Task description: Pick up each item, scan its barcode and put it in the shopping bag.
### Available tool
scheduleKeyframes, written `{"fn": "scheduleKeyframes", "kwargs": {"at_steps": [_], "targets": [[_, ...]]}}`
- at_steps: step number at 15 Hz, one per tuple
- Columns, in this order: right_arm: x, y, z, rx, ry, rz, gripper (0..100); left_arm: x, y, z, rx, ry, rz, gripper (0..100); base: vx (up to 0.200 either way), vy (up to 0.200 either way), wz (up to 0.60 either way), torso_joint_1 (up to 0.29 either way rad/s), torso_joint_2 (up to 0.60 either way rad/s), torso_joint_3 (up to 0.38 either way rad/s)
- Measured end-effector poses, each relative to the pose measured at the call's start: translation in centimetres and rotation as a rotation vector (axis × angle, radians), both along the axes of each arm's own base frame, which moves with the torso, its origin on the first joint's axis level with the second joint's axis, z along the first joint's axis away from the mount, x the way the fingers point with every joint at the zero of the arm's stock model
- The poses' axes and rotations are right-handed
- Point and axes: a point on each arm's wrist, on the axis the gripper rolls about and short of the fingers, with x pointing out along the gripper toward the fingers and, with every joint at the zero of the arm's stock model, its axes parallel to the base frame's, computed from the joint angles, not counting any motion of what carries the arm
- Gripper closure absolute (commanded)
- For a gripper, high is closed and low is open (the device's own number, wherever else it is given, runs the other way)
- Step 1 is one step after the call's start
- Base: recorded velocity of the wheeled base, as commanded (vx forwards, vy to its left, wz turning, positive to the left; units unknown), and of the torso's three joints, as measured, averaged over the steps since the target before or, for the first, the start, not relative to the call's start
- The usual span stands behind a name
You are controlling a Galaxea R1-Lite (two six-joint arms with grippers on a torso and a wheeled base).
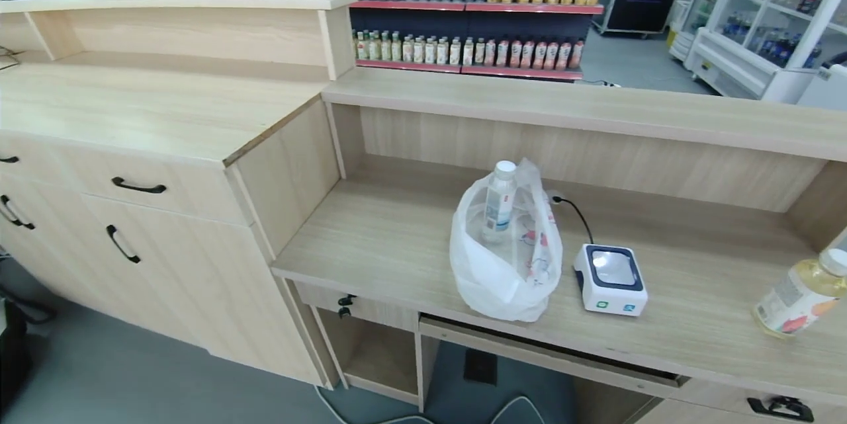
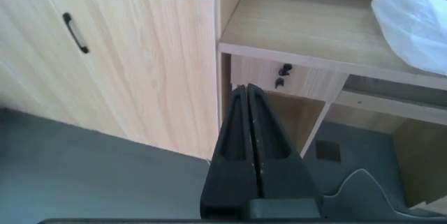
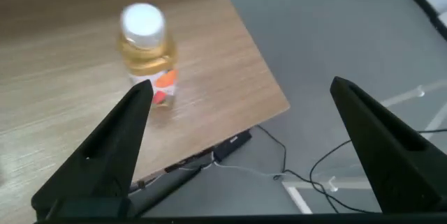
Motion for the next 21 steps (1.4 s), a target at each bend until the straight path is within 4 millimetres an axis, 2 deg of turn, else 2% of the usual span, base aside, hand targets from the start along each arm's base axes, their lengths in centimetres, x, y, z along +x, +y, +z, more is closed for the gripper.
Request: {"fn": "scheduleKeyframes", "kwargs": {"at_steps": [3, 7, 14, 16, 21], "targets": [[1.3, -2.2, -2.6, 0.049, 0.006, 0.113, 0, 0.0, 0.0, 0.0, 0.000, 0.000, 0.000, 100, 0.000, 0.000, 0.00, 0.000, 0.00, 0.000], [4.0, -4.8, -6.3, 0.002, 0.013, 0.381, 0, 0.0, 0.0, 0.0, 0.000, -0.001, 0.000, 100, 0.000, 0.000, 0.00, 0.050, -0.10, -0.045], [5.4, -7.5, -11.6, -0.013, 0.077, 0.405, 0, 0.0, 0.0, 0.0, 0.000, 0.000, 0.000, 100, 0.000, 0.000, 0.00, 0.000, 0.00, 0.000], [6.1, -7.7, -12.9, 0.013, 0.057, 0.488, 0, 0.0, 0.0, 0.0, 0.000, 0.000, 0.000, 100, 0.000, 0.000, 0.00, 0.000, 0.00, 0.000], [7.9, -8.1, -14.9, 0.038, 0.048, 0.556, 0, 0.0, 0.0, 0.0, 0.000, 0.000, 0.000, 100, 0.000, 0.000, 0.00, 0.000, 0.00, 0.000]]}}
